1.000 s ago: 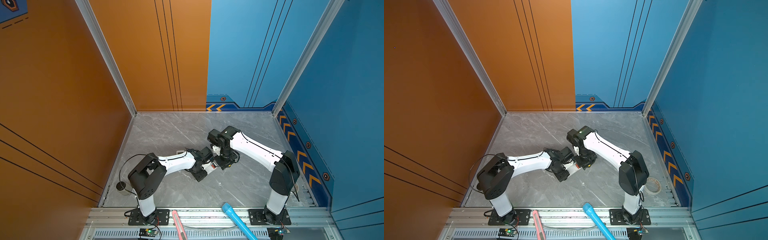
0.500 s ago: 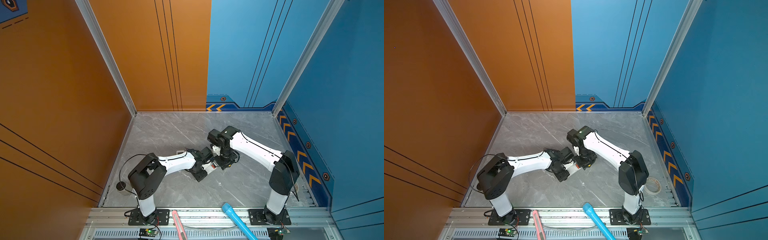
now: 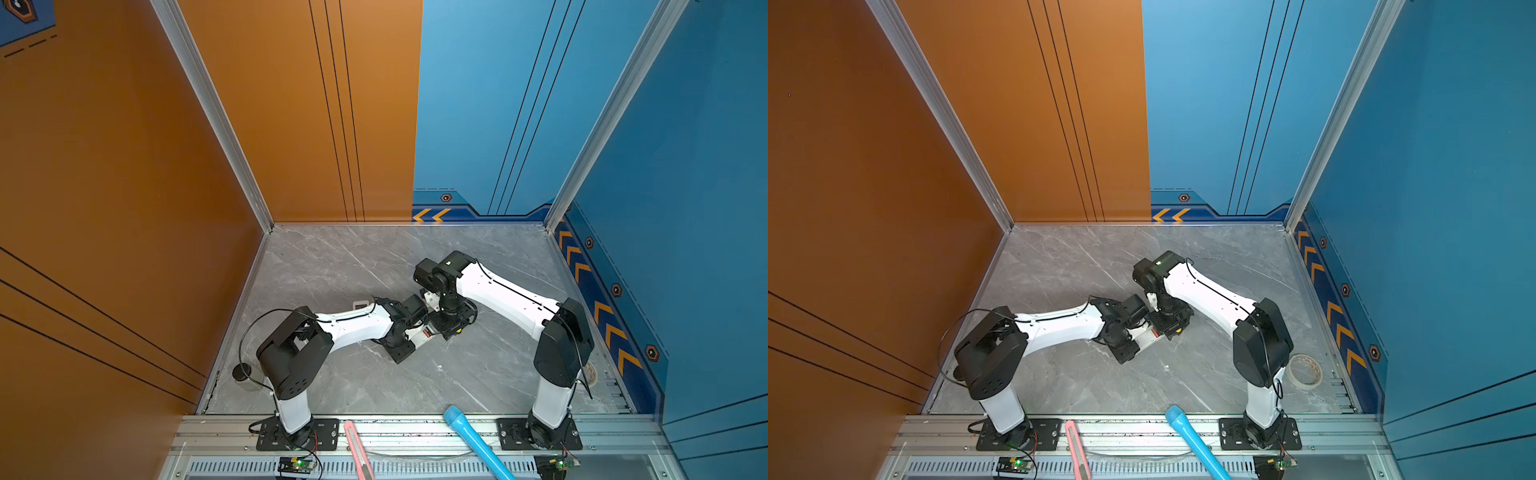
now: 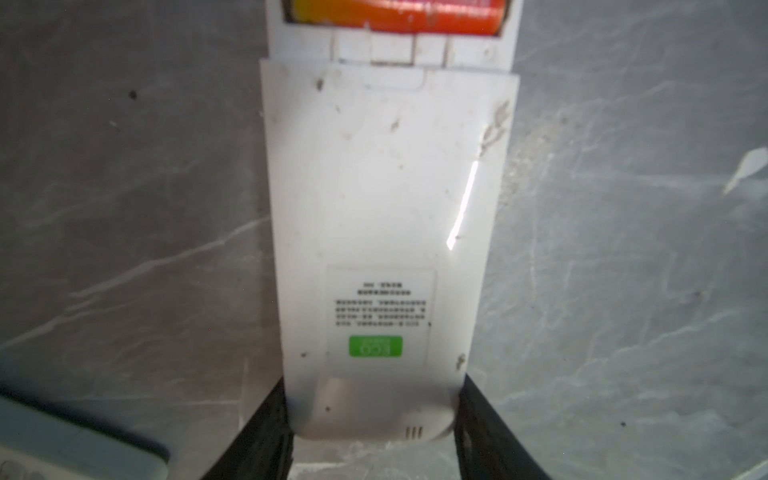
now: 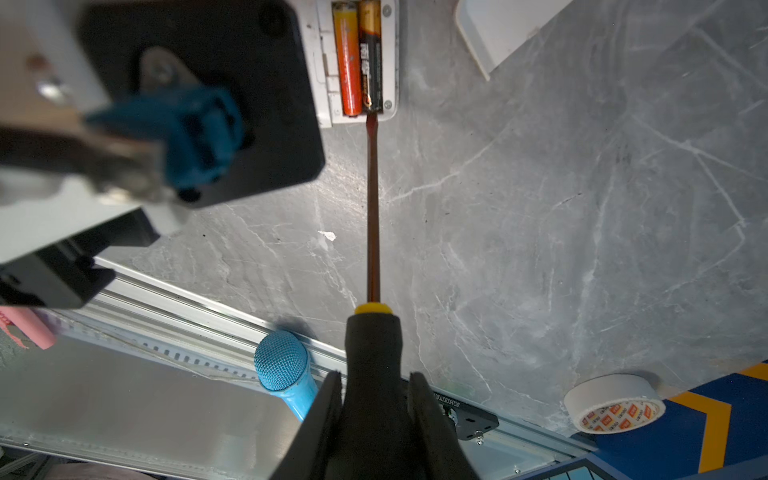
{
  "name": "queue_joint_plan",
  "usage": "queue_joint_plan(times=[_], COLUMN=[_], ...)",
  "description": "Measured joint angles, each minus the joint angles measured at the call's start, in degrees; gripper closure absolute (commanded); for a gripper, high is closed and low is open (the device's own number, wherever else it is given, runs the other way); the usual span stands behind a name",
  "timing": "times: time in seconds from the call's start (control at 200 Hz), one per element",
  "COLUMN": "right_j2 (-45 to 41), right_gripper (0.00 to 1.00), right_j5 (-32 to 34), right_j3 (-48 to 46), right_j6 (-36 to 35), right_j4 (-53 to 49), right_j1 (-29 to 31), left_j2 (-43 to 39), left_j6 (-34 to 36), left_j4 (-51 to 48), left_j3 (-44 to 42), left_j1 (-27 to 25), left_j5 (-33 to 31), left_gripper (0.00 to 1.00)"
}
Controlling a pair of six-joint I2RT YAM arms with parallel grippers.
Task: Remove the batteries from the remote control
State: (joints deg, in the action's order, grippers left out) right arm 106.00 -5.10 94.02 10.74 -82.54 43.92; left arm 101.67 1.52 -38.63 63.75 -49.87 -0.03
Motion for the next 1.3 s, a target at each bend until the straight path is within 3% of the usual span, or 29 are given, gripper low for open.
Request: queue_joint_plan(times=[0.16, 0.736, 1.301], right_j2=[-1.9, -20.8, -26.3], right_gripper=[1.0, 1.0, 1.0], right_j5=[0.5, 0.9, 1.7], right_j3=[-3.0, -31.4, -45.6], right_j6=[2.1, 11.0, 12.9], right_j4=[2.3, 25.7, 38.6], right_j1=[0.6, 3.6, 5.7], left_j2=[0.0, 0.2, 1.0], left_j6=[0.0, -0.7, -2.9], left_j4=[-0.2, -0.1, 0.3], left_j3=[0.2, 0.2, 0.3], left_j1=[0.0, 0.8, 2.1], left_j5=[0.0, 2.7, 6.5], left_gripper=[0.73, 0.79, 0.86])
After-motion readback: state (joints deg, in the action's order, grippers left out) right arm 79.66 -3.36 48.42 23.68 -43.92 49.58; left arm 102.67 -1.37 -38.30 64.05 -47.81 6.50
